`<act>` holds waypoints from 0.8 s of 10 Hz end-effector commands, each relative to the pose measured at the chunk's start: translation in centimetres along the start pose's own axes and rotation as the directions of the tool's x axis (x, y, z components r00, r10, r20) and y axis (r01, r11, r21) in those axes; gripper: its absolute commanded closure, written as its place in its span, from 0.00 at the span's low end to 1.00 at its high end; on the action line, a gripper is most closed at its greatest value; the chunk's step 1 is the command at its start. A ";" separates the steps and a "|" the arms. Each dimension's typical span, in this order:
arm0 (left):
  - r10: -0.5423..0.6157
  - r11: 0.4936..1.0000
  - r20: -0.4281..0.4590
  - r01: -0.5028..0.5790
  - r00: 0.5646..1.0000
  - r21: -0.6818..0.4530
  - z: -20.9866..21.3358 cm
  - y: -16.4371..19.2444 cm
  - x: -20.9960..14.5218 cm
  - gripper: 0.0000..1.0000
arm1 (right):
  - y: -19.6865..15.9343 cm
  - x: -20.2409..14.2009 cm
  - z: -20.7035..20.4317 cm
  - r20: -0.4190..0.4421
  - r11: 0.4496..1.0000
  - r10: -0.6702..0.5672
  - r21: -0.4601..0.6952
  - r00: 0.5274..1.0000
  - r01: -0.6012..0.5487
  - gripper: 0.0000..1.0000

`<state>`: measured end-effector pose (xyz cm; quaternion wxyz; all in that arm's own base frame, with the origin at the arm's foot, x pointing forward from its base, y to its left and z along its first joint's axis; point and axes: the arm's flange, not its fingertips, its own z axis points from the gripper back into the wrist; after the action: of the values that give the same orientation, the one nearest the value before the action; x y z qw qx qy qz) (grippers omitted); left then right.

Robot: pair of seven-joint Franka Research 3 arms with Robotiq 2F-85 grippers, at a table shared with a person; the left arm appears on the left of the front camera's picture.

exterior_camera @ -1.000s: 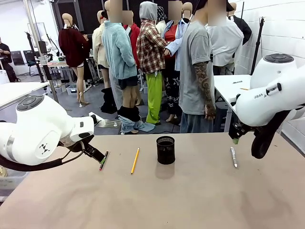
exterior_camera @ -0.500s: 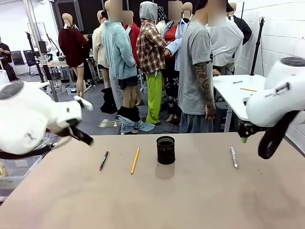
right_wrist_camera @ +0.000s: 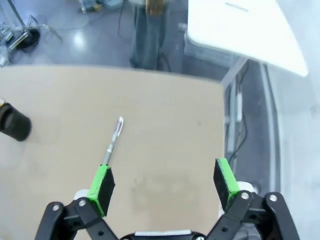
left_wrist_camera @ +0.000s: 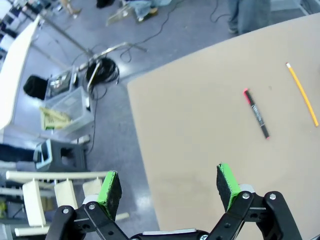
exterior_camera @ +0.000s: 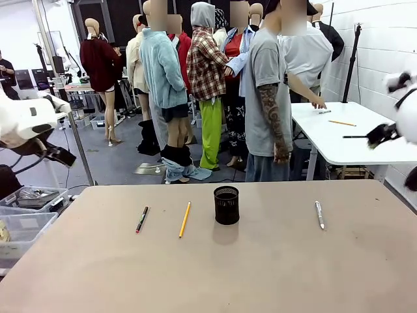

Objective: Place the pens into the pen holder.
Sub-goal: Pick up a writing instrument from the table and place it into the Pen holder.

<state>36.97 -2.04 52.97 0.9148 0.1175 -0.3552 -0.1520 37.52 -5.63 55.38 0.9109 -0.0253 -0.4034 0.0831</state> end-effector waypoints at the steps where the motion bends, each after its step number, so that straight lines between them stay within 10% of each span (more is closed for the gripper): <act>1: 0.077 0.996 -0.018 -0.076 0.997 0.035 1.4 -1.5 -5.9 0.00 | 3.1 -15.2 5.7 0.127 0.999 0.038 0.029 0.991 -0.042 0.00; 8: 0.051 0.999 -0.029 -0.050 0.998 0.016 1.3 1.0 -0.6 0.00 | 6.4 -6.6 -7.7 -0.150 0.963 0.193 0.220 0.970 -0.158 0.00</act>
<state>35.69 -1.13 53.83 0.9246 0.1152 -0.3407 -0.1259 39.21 -1.45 50.62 0.9298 0.0170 -0.3207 0.1797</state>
